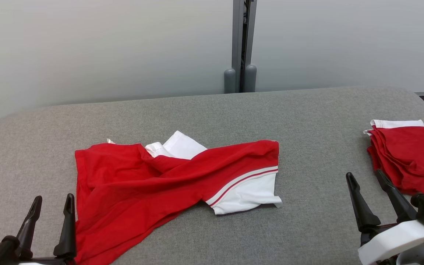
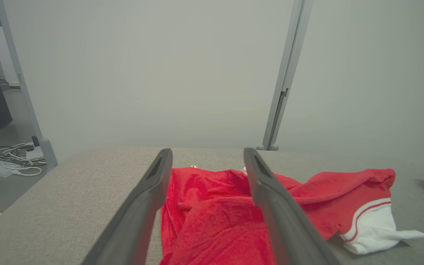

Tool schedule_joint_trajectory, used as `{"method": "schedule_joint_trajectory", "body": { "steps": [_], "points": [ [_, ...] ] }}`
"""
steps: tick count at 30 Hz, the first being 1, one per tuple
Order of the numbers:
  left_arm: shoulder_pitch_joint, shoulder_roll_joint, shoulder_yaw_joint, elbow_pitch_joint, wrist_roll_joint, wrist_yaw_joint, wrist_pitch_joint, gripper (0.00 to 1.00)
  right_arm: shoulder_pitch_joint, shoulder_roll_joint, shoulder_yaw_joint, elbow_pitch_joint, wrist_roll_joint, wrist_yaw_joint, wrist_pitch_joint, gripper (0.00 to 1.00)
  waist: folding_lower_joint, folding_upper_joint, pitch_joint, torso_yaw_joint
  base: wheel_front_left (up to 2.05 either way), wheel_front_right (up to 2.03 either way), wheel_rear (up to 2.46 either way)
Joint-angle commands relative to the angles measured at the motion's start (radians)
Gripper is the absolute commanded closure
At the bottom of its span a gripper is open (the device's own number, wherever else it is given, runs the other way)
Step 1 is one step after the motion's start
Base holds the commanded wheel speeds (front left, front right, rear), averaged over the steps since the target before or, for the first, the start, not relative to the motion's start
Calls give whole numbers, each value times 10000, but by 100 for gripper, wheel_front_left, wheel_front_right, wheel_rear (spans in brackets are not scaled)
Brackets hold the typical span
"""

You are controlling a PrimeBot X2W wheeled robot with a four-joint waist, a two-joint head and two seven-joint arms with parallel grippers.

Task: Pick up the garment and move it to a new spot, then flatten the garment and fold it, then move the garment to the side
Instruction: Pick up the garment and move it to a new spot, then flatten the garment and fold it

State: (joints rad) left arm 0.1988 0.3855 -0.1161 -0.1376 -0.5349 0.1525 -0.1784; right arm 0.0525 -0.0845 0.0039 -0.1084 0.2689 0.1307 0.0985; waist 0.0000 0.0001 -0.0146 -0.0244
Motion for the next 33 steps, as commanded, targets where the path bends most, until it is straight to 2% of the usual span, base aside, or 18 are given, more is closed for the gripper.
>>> {"method": "schedule_joint_trajectory", "body": {
  "steps": [1, 20, 27, 33],
  "points": [
    [24, 30, 1, -44, 67, 66, 9, 0, 72, -12, -64, -32, -66, 2, 36, 0, 0, -1, -9, -4, 0, 0, 0],
    [-135, -5, -219, -162, 169, 377, 279, 0, 139, -56, -21, -107, -33, 2, 200, 0, 0, -1, 79, 103, 0, 0, 0],
    [-532, -21, -409, -310, 296, 295, 254, 0, 74, -259, 713, 399, 130, 2, 501, 0, 0, -1, 466, 426, 0, 0, 0],
    [-1083, -67, -607, -258, 418, 183, 109, 0, -472, -536, 1715, 1537, 264, 2, 604, 0, 0, -1, 1116, 827, 0, 0, 0]
  ]
}}
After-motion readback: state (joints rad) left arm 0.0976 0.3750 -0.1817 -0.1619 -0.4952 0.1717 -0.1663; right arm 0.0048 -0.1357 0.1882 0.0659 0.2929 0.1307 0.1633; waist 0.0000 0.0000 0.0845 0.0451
